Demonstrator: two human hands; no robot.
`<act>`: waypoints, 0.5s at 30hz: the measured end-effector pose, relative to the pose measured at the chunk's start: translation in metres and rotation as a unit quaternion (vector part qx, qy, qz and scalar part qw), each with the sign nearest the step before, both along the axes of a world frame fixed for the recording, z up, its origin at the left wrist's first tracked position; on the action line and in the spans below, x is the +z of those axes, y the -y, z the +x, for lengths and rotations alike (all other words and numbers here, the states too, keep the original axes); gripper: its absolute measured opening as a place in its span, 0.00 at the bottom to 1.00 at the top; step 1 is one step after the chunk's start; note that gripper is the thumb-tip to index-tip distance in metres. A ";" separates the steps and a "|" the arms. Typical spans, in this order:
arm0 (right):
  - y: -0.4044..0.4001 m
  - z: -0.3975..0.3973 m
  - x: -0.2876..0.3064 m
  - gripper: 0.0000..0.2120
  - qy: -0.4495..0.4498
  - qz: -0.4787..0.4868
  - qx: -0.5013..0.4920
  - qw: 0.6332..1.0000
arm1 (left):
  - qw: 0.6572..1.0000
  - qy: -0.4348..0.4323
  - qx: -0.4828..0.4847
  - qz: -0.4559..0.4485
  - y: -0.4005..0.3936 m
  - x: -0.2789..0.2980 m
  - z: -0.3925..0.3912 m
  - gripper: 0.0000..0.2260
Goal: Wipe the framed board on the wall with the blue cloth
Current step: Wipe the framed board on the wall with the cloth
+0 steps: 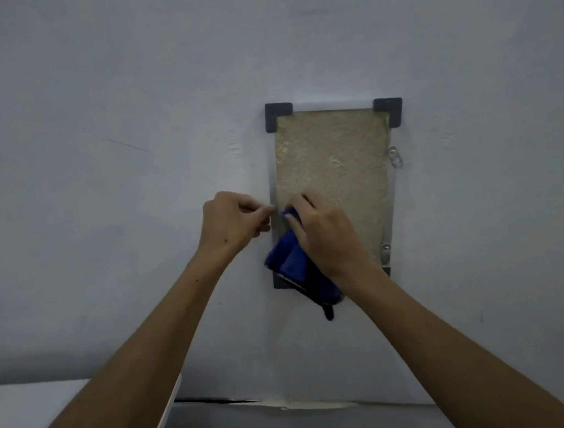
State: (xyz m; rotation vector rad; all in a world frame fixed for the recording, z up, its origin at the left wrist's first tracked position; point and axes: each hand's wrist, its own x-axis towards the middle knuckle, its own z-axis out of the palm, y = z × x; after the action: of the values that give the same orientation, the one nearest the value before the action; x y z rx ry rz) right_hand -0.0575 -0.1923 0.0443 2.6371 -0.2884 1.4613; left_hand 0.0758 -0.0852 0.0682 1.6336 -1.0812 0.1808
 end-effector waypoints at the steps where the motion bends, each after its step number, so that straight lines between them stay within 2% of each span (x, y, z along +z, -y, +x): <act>1: 0.000 0.002 0.001 0.04 0.006 0.001 -0.001 1.000 | 1.000 0.003 0.003 -0.020 0.001 0.004 -0.002 0.09; 6: -0.003 -0.007 -0.035 0.06 -0.115 -0.023 0.012 0.993 | 0.999 0.031 0.027 -0.036 0.007 0.011 -0.006 0.10; 8: -0.001 -0.006 -0.027 0.07 -0.097 -0.020 0.009 0.995 | 0.999 0.032 0.025 -0.034 0.008 0.011 -0.006 0.10; 12: 0.002 -0.001 0.000 0.03 0.011 -0.001 -0.003 1.000 | 0.998 0.050 0.026 -0.021 0.007 0.011 -0.005 0.09; 15: -0.001 -0.003 -0.017 0.05 -0.025 0.003 0.011 1.000 | 0.998 0.052 0.023 -0.012 0.006 0.010 -0.005 0.09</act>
State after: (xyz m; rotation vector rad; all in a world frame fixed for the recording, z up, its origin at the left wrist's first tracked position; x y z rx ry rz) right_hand -0.0605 -0.1909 0.0278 2.6855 -0.2605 1.4015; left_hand 0.0706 -0.0915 0.0781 1.6420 -1.1162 0.3099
